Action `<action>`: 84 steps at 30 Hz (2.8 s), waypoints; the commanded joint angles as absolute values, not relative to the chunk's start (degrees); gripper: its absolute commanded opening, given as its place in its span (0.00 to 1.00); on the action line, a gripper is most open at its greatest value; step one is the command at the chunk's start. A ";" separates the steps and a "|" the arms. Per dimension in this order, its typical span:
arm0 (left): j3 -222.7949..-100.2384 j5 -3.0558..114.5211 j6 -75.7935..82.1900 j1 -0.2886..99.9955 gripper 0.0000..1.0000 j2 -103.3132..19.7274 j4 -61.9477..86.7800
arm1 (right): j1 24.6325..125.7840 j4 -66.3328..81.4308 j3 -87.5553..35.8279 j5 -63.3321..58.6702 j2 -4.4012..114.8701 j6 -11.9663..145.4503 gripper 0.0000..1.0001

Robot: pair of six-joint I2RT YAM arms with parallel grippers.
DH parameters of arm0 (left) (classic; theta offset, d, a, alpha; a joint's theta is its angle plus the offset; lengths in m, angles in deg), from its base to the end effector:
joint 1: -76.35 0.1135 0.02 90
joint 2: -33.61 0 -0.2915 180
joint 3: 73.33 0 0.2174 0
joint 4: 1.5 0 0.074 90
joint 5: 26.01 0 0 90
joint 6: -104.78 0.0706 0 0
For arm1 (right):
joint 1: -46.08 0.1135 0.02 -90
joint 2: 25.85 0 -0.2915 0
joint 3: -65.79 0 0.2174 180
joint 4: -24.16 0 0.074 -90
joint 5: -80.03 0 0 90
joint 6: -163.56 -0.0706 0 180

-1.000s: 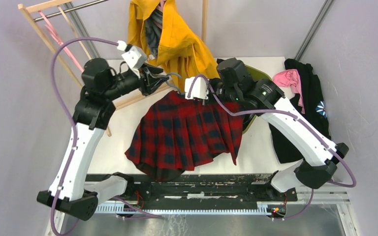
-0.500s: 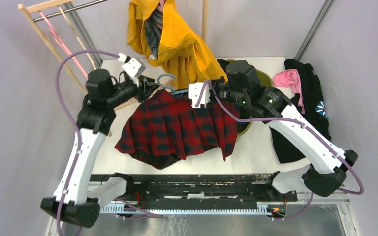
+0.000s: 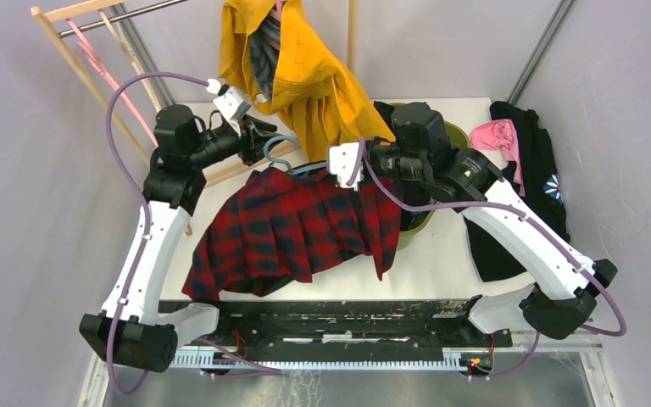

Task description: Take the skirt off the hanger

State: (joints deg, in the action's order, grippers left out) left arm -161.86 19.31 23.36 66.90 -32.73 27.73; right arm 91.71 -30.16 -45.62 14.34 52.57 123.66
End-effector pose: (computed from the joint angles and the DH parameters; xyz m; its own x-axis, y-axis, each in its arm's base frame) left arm 0.2163 -0.0863 0.4474 0.0006 0.1074 -0.9942 0.8141 0.5772 0.0629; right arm 0.1699 0.2153 0.4671 0.5423 -0.4454 -0.7124 -0.7850 0.0335 -0.6186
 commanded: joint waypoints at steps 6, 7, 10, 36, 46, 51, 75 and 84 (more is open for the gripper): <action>-157.99 8.49 7.32 66.92 0.42 -26.33 15.83 | 90.14 -23.74 -47.92 18.50 51.52 122.13 0.01; -156.96 6.22 4.77 66.90 0.42 -26.11 14.18 | 90.06 -23.71 -47.97 18.70 51.84 122.16 0.01; -154.96 0.98 -0.10 66.59 0.43 -25.27 11.72 | 89.79 -23.06 -47.18 18.77 52.51 122.25 0.01; -152.29 5.78 5.61 64.85 0.44 -23.03 23.59 | 86.08 -20.07 -45.52 20.43 57.36 120.81 0.01; -156.28 9.05 7.99 62.47 0.46 -29.23 22.89 | 86.27 -21.65 -44.58 20.33 55.43 122.03 0.01; -158.97 9.06 6.75 60.57 0.46 -33.98 20.19 | 86.37 -21.27 -44.19 20.85 54.43 122.03 0.01; -157.18 46.96 27.42 57.50 0.03 -24.97 49.59 | 86.23 -20.41 -46.67 8.86 54.54 127.19 0.01; -153.07 45.35 26.57 56.11 0.03 -22.82 52.16 | 86.22 -14.89 -49.16 4.52 57.09 125.16 0.01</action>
